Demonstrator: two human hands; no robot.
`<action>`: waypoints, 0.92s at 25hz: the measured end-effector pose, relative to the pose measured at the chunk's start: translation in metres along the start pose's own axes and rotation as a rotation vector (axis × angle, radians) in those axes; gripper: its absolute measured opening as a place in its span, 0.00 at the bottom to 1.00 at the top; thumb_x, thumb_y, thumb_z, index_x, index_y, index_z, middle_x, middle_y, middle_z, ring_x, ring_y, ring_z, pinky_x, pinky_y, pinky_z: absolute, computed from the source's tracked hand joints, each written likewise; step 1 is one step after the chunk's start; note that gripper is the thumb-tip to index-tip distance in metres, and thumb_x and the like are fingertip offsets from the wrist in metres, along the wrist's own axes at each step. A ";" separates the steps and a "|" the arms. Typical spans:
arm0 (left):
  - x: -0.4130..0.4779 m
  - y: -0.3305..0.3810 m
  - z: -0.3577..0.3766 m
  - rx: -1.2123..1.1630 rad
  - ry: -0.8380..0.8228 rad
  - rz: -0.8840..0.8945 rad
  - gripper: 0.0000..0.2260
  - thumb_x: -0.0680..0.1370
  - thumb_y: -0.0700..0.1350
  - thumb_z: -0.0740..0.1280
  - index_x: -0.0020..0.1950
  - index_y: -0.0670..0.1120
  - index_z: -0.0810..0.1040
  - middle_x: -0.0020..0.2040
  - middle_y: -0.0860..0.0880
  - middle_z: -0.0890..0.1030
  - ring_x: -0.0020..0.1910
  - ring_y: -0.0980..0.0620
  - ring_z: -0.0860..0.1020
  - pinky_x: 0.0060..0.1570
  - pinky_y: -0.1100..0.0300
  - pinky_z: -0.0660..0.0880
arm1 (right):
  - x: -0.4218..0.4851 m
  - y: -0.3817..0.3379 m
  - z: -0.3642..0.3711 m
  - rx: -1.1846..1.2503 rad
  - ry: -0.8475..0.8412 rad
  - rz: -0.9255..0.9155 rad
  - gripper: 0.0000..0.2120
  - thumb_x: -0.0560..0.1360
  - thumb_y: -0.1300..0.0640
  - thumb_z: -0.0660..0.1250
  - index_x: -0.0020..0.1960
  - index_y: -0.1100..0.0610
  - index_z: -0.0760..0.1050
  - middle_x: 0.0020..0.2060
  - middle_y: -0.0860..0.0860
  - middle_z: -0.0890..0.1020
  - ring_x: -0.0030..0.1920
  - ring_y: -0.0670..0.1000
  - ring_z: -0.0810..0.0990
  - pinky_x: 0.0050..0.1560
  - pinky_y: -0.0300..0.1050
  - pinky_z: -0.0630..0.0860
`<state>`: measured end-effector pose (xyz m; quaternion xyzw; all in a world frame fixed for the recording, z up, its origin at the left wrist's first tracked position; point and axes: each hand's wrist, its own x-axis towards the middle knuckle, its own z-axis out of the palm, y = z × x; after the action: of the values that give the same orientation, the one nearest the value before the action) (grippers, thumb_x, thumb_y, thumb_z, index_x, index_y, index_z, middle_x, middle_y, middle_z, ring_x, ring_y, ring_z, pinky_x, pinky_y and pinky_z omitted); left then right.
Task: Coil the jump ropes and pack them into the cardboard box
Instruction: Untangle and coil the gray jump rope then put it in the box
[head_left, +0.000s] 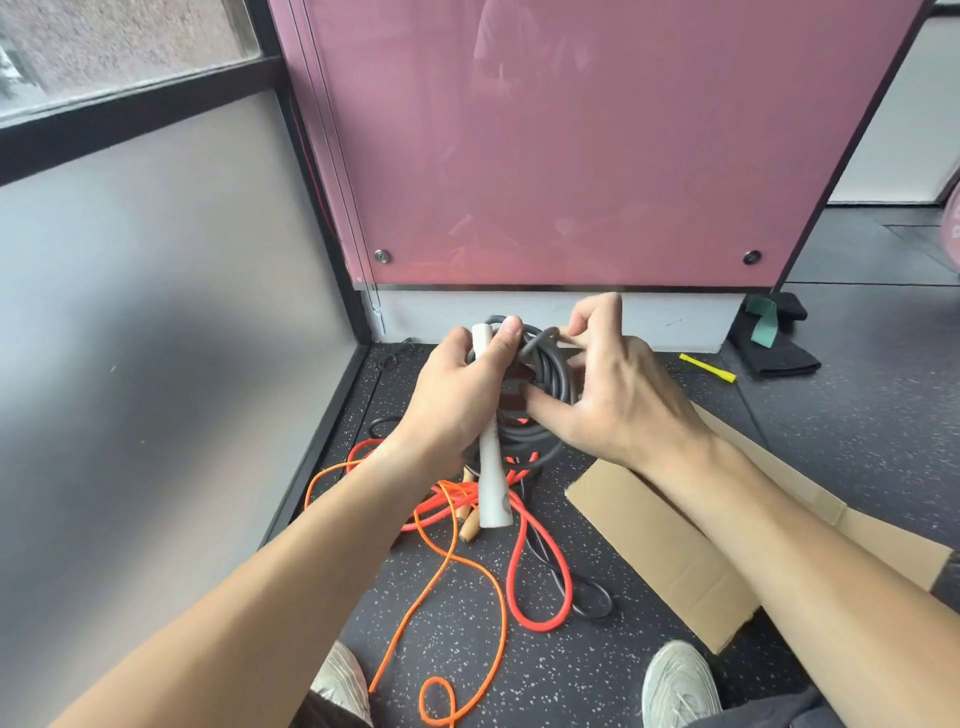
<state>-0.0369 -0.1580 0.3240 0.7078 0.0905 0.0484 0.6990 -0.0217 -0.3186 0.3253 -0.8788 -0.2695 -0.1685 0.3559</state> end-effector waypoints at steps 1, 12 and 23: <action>0.002 0.000 0.000 0.007 0.023 -0.006 0.28 0.65 0.71 0.71 0.51 0.49 0.80 0.51 0.43 0.85 0.52 0.40 0.84 0.55 0.36 0.79 | 0.000 -0.001 0.001 -0.070 0.037 -0.052 0.23 0.71 0.41 0.69 0.53 0.52 0.61 0.46 0.52 0.84 0.42 0.58 0.83 0.39 0.53 0.78; 0.006 0.007 -0.021 0.065 0.088 -0.055 0.33 0.64 0.72 0.71 0.49 0.43 0.77 0.48 0.39 0.84 0.50 0.36 0.84 0.54 0.36 0.80 | 0.004 -0.013 0.019 -0.380 0.060 -0.402 0.12 0.80 0.54 0.59 0.38 0.55 0.67 0.35 0.52 0.71 0.35 0.54 0.70 0.34 0.45 0.66; 0.001 0.022 -0.011 -0.266 -0.144 -0.293 0.14 0.81 0.56 0.65 0.46 0.46 0.79 0.35 0.44 0.82 0.22 0.51 0.77 0.26 0.61 0.78 | 0.000 0.004 -0.003 0.303 0.126 0.031 0.22 0.82 0.50 0.57 0.34 0.62 0.65 0.30 0.53 0.72 0.33 0.55 0.73 0.39 0.54 0.72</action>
<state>-0.0367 -0.1471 0.3457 0.5902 0.1350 -0.0931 0.7904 -0.0198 -0.3228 0.3256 -0.8067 -0.2554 -0.1754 0.5032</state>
